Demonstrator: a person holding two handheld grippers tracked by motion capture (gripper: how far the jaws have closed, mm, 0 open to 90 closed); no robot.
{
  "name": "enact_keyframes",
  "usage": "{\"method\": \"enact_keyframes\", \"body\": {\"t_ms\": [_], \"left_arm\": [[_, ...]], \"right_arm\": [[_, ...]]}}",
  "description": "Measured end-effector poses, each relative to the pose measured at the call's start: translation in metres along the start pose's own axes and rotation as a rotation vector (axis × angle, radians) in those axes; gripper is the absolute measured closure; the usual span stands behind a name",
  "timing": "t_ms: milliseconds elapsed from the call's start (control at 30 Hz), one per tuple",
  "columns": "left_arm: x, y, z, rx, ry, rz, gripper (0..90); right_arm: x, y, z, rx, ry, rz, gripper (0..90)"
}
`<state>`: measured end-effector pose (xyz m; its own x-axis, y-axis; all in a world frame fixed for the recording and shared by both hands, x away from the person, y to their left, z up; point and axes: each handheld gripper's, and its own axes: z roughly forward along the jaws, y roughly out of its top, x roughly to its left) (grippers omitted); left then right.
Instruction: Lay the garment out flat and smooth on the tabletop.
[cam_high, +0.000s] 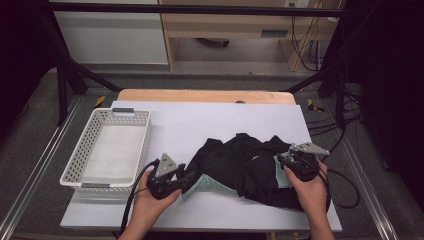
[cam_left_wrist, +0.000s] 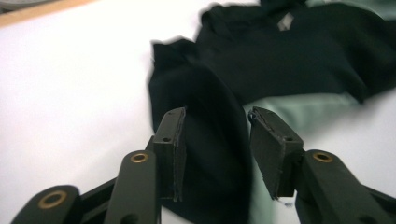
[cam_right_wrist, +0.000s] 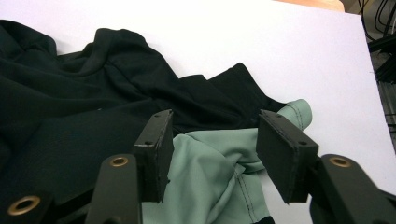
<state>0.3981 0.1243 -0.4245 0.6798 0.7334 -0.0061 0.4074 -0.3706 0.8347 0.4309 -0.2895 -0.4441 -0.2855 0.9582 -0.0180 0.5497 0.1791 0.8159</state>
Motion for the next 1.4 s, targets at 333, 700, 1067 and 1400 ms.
{"method": "enact_keyframes", "body": {"t_ms": [333, 700, 1067, 1400], "left_arm": [[0.041, 0.028, 0.082, 0.116, 0.075, -0.051, 54.2], [0.038, 0.007, 0.104, 0.210, 0.048, -0.030, 48.8], [0.021, 0.005, 0.100, 0.207, -0.010, 0.028, 87.2], [0.024, 0.005, 0.100, 0.205, -0.020, 0.009, 88.8]], "right_arm": [[-0.001, 0.001, -0.002, -0.019, -0.002, -0.005, 39.7], [-0.001, 0.002, -0.001, -0.021, -0.005, -0.011, 34.5], [0.001, 0.023, 0.011, -0.023, 0.035, -0.052, 13.0], [0.016, 0.056, 0.067, 0.113, 0.141, -0.177, 31.3]]}}
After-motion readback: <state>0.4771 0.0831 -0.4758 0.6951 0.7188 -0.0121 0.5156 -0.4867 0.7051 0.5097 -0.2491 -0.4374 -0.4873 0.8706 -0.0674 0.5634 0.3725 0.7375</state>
